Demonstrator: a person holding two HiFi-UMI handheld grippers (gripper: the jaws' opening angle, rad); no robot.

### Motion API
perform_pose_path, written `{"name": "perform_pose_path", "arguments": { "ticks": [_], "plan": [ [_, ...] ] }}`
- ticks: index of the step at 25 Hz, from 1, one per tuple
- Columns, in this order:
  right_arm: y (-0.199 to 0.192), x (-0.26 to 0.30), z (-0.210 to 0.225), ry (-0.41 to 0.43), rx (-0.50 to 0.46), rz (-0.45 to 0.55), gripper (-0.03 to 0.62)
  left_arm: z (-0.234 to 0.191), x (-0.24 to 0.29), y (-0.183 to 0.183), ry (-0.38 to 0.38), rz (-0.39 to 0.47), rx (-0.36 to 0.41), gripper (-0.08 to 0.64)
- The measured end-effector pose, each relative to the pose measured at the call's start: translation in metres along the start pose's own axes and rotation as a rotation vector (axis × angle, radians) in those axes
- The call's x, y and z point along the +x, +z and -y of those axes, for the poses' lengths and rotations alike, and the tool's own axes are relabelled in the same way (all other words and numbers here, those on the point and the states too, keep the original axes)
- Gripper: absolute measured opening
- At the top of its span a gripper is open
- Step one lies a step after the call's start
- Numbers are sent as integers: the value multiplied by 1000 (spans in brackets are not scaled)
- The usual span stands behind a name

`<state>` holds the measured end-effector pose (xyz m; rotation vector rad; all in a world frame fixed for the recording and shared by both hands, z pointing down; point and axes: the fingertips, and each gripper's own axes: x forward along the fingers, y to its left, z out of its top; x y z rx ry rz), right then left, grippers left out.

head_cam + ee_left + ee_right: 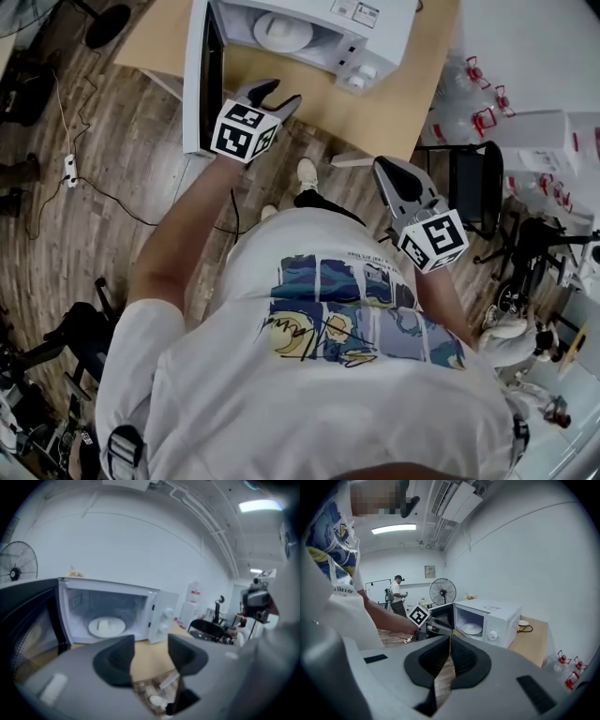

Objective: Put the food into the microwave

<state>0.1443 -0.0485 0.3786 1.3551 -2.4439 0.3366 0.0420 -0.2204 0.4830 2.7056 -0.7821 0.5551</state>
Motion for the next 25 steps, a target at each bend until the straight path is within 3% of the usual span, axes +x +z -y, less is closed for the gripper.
{"name": "perform_pose_path", "arguments": {
  "ticks": [11,25],
  "plan": [
    [1,-4,-12,-8,-22,-6,9,18,-7,1,-89,22,56,225],
    [2,-3,-29,-17,-43,-13,8,15,-26,-9,-105,21,133,222]
  ]
}}
